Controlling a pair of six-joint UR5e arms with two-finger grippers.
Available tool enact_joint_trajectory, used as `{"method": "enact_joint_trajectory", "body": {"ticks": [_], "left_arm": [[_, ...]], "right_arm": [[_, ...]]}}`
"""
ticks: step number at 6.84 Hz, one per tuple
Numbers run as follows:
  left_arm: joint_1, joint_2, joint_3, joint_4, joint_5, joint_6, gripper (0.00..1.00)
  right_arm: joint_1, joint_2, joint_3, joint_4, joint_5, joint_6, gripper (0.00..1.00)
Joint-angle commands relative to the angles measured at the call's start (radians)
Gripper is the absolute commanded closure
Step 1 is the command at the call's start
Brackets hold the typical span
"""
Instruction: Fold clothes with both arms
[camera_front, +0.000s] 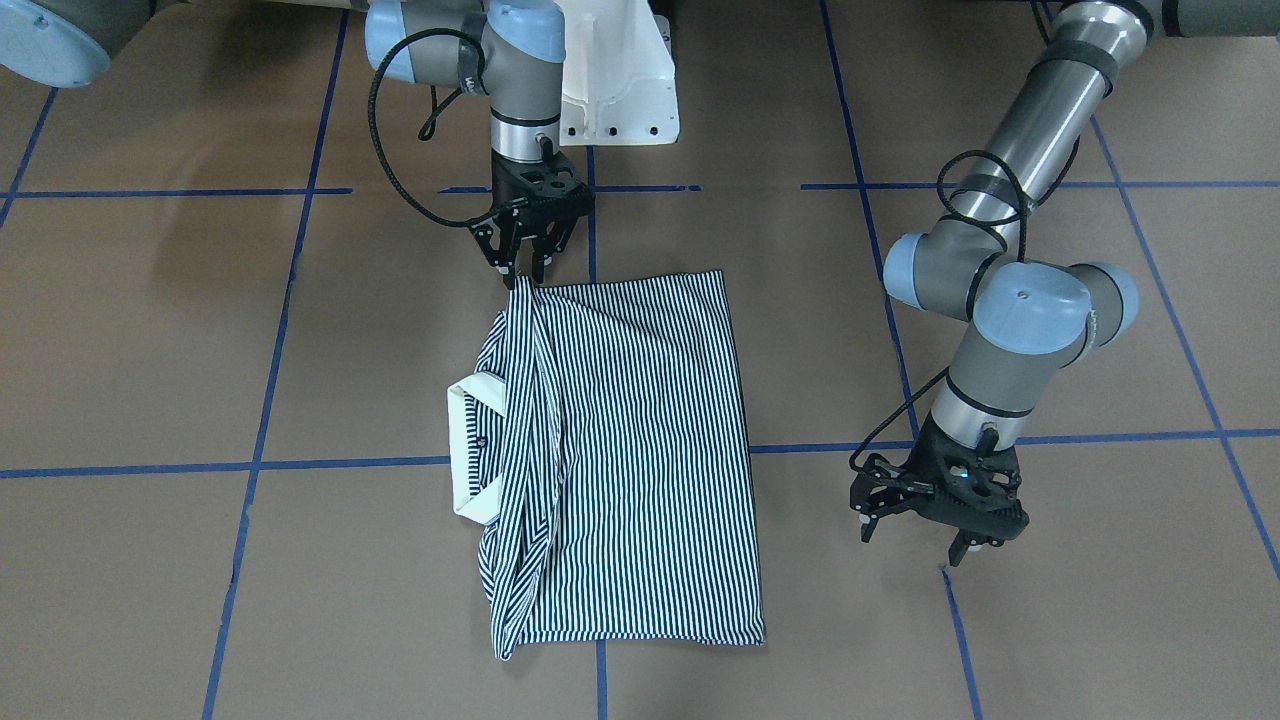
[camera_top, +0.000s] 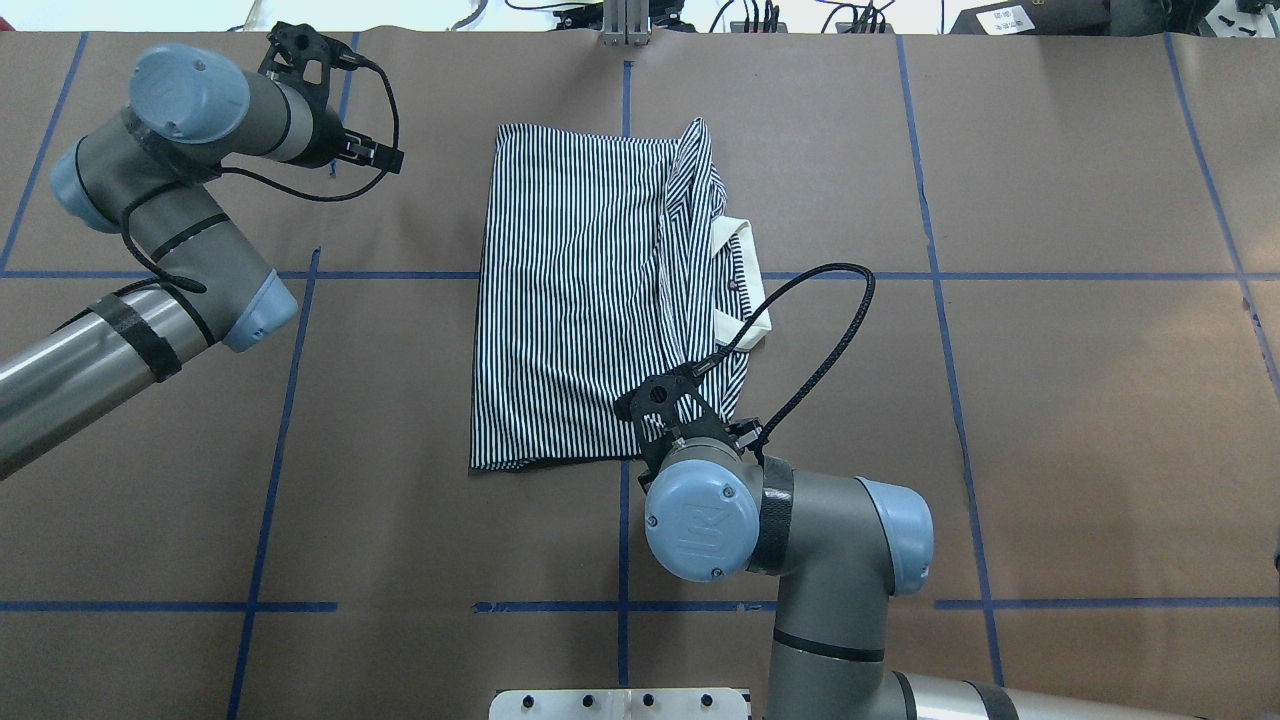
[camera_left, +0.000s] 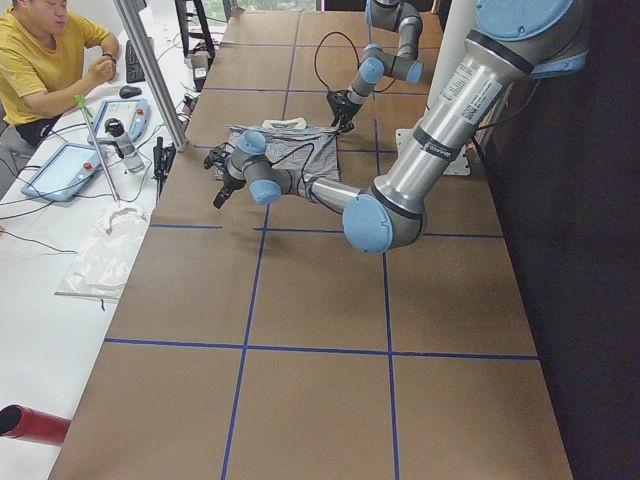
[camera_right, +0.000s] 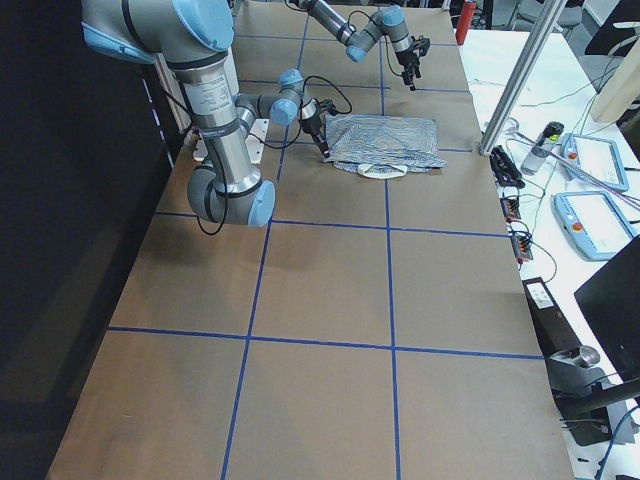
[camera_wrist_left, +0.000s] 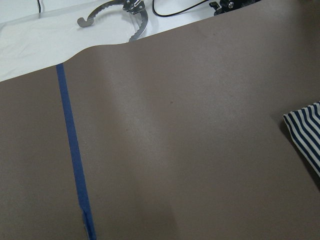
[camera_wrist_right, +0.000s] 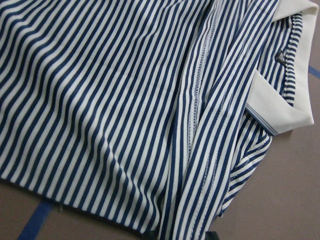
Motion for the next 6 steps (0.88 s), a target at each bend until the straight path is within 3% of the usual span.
{"method": "enact_joint_trajectory", "body": {"ticks": [1, 2, 6], "left_arm": [[0.0, 0.0, 0.0, 0.0, 0.0, 0.0, 0.0], [0.0, 0.011, -0.015, 0.0, 0.0, 0.0, 0.0], [0.0, 0.02, -0.029, 0.0, 0.0, -0.002, 0.0]], "right_arm": [[0.001, 0.0, 0.0, -0.002, -0.002, -0.001, 0.92], [0.001, 0.0, 0.0, -0.005, -0.008, -0.001, 1.0], [0.016, -0.067, 0.07, -0.004, -0.017, 0.01, 1.0]]}}
